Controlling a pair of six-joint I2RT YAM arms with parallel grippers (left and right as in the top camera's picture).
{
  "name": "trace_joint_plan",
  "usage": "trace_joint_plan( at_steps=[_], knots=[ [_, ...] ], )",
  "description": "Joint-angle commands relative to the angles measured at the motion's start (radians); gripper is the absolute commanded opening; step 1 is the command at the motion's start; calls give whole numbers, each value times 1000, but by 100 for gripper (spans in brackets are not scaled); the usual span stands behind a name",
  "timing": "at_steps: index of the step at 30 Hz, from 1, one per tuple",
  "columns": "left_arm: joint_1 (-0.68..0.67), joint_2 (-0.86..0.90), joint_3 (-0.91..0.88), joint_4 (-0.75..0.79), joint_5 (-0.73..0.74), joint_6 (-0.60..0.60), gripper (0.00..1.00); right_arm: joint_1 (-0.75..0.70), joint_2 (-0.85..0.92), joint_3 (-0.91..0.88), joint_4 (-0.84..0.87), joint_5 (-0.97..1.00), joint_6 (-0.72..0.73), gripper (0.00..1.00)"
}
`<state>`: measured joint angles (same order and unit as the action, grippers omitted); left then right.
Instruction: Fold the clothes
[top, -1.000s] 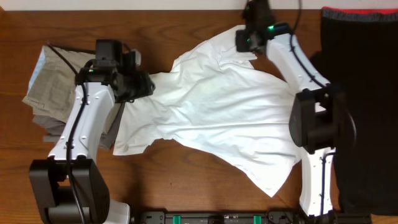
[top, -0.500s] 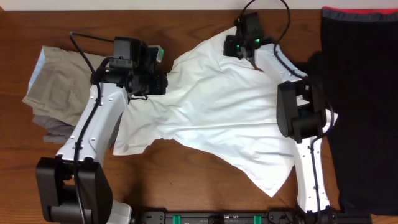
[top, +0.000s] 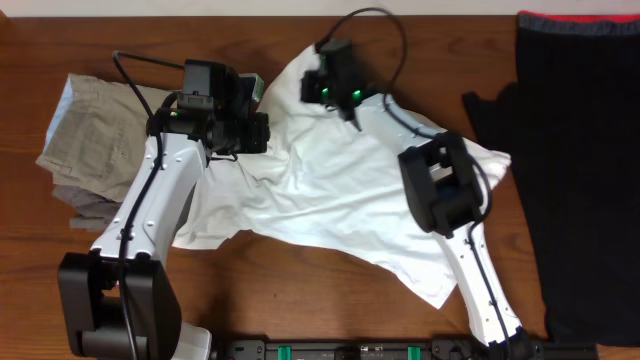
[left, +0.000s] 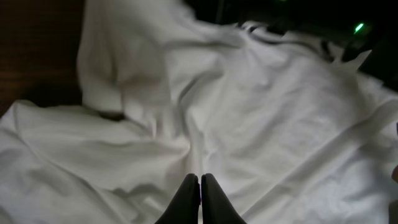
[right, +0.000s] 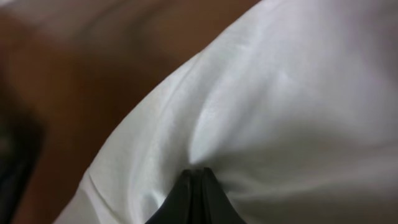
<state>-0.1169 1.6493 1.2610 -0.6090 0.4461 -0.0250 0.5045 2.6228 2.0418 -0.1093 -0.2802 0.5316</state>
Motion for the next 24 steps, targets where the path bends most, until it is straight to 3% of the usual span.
trace_joint_plan(
  at_steps=[1,9,13,15,19,24],
  knots=[
    [2,-1,0,-3,10,13,12,40,38,48,-29,-77,-121,6],
    [2,-1,0,-13,10,13,49,-63,-127,190,-353,-51,-280,34],
    [2,-1,0,-11,10,13,50,-180,-256,190,-554,65,-282,36],
    [2,-1,0,-11,10,13,50,-245,-292,190,-657,137,-276,30],
    [2,-1,0,-14,10,12,50,-388,-291,185,-842,197,-241,10],
    [2,-1,0,-15,11,-14,50,-541,-226,153,-963,165,-211,4]
  ],
)
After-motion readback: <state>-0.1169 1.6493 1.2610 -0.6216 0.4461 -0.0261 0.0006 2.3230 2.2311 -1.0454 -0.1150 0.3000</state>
